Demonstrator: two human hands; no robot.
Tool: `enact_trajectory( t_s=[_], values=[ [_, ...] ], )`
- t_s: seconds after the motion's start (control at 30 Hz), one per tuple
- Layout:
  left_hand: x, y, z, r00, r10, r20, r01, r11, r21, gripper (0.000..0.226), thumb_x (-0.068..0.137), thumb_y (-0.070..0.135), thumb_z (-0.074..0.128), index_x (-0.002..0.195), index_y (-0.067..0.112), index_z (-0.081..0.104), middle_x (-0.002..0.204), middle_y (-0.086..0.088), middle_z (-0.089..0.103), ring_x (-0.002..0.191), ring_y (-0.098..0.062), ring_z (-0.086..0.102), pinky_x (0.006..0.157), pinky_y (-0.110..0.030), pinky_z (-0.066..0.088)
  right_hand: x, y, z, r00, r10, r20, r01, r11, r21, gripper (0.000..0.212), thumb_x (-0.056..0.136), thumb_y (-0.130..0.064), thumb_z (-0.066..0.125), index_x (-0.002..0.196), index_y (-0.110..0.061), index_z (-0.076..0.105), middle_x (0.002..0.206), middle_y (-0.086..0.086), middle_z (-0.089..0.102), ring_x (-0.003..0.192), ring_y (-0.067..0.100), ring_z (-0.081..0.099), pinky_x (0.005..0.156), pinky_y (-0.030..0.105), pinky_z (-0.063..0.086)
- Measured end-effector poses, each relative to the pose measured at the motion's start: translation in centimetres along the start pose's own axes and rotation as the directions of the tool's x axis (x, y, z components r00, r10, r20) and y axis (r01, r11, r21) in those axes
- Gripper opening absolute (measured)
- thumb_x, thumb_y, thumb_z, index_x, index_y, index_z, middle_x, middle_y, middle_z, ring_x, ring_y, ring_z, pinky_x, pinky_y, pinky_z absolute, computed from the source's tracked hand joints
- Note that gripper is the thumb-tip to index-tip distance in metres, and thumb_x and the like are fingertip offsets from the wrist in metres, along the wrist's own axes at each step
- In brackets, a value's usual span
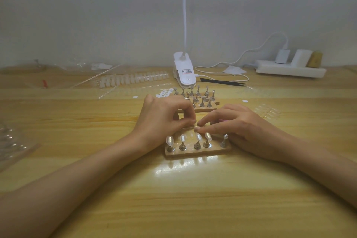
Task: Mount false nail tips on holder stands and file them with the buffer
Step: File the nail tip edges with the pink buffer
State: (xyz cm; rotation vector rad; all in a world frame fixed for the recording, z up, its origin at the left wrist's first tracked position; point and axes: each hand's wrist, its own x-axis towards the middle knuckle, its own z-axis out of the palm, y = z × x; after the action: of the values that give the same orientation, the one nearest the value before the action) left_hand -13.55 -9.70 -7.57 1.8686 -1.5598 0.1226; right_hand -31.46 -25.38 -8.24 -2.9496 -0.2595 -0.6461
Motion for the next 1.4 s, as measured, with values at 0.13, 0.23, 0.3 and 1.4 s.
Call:
enact_trajectory(
  t_s=[0.13,0.23,0.3,1.4],
  values=[
    [0.0,-0.1,-0.1,1.0,-0.005,0.005,0.005,0.999,-0.039,0.017,0.079,0.034,0.078,0.071,0.034,0.064,0.078,0.022,0.064,0.066,0.003,0.06,0.08,-0.038,0.037,0.1,0.0,0.0,1.0,-0.005,-0.003,0.005,1.0,-0.004,0.043,0.091,0.002,0.063,0.123,-0.026,0.072,0.119,-0.007,0.069,0.091,0.008,0.051,0.082,0.033,0.045],
    [0.2,-0.4,0.0,0.998,-0.059,-0.017,0.058,0.997,-0.045,0.015,0.079,0.025,0.077,0.071,0.028,0.065,0.077,0.019,0.064,0.068,0.003,0.058,0.084,-0.044,0.047,0.1,-0.1,-0.1,1.0,-0.011,0.011,0.011,1.0,-0.002,0.042,0.092,0.001,0.064,0.123,-0.026,0.072,0.121,-0.008,0.069,0.092,0.007,0.051,0.082,0.037,0.047],
    [0.3,-0.7,0.0,0.996,-0.082,-0.026,0.081,0.995,-0.064,0.014,0.078,0.021,0.076,0.071,0.025,0.065,0.077,0.017,0.064,0.071,0.003,0.057,0.086,-0.043,0.049,0.2,-0.3,-0.1,1.0,-0.014,0.019,0.015,1.0,-0.009,0.04,0.092,0.0,0.067,0.122,-0.026,0.072,0.122,-0.008,0.07,0.093,0.009,0.055,0.08,0.041,0.05],
    [0.5,-0.7,-1.2,0.983,-0.137,0.121,0.183,0.723,-0.666,0.007,0.081,0.03,0.073,0.076,0.026,0.07,0.083,0.009,0.069,0.072,-0.009,0.055,0.066,-0.013,0.043,0.8,-0.3,-1.6,0.824,0.565,-0.038,-0.439,0.68,0.587,0.015,0.075,-0.023,0.083,0.081,-0.018,0.07,0.085,-0.002,0.072,0.079,0.014,0.069,0.057,0.027,0.056]
  ],
)
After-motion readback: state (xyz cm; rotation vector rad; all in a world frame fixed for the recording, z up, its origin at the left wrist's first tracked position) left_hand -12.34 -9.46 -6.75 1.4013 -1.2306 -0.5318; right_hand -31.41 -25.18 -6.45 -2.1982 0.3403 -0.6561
